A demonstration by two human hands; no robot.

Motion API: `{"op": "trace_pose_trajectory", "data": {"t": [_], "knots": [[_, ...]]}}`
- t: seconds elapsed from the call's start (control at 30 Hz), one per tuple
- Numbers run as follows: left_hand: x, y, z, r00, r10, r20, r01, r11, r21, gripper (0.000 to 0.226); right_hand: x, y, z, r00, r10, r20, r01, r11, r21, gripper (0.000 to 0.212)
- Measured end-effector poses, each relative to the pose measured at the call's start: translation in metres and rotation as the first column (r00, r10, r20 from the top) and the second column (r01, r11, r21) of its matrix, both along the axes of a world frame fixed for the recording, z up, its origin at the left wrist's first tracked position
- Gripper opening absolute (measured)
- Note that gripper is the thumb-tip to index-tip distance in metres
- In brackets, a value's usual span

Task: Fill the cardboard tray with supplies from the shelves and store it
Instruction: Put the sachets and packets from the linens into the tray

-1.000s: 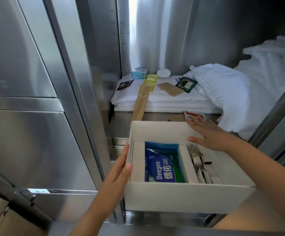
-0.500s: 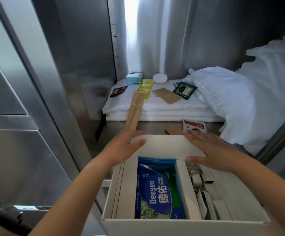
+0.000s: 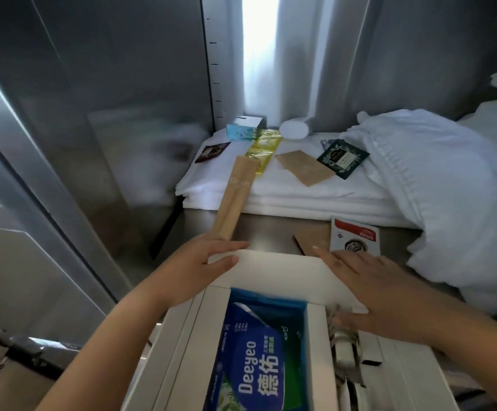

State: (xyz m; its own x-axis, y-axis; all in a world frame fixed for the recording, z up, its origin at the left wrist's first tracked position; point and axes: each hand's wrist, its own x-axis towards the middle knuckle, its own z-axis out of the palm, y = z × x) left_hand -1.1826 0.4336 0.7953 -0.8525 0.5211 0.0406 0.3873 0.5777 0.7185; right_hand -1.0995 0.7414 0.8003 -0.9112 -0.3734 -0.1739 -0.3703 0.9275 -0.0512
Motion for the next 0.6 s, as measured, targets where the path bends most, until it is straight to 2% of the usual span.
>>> {"op": "trace_pose_trajectory", "data": {"t": [0.2,0.27,0.37,0.47,0.53,0.6], "knots": [[0.001,0.000,-0.003,0.999,0.032,0.010,-0.032,0.999,0.004,0.031,-0.021,0.006,0.012,0.980,0.006,0.198,0.024,0.988,-0.152,0.071],[0.002,0.001,-0.003,0.999,0.040,0.007,-0.040,0.999,0.009,0.031,-0.032,0.004,0.020,0.977,0.010,0.213,0.026,0.985,-0.169,0.070],[0.005,0.001,-0.004,0.999,0.037,-0.021,-0.037,0.999,0.009,0.032,-0.061,-0.010,0.036,0.992,0.025,0.126,0.016,0.950,-0.312,0.076],[0.005,0.001,-0.002,0.999,0.035,-0.026,-0.035,0.999,0.022,0.033,-0.098,-0.029,0.045,0.997,0.060,-0.040,-0.071,0.903,-0.423,0.061],[0.006,0.000,-0.003,0.999,0.040,-0.016,-0.040,0.999,0.024,0.034,-0.126,-0.044,0.046,0.984,0.095,-0.152,-0.149,0.905,-0.398,0.049],[0.007,-0.001,-0.004,0.999,0.044,-0.014,-0.044,0.999,0.033,0.033,-0.152,-0.059,0.046,0.951,0.165,-0.261,-0.246,0.916,-0.318,0.050]]}}
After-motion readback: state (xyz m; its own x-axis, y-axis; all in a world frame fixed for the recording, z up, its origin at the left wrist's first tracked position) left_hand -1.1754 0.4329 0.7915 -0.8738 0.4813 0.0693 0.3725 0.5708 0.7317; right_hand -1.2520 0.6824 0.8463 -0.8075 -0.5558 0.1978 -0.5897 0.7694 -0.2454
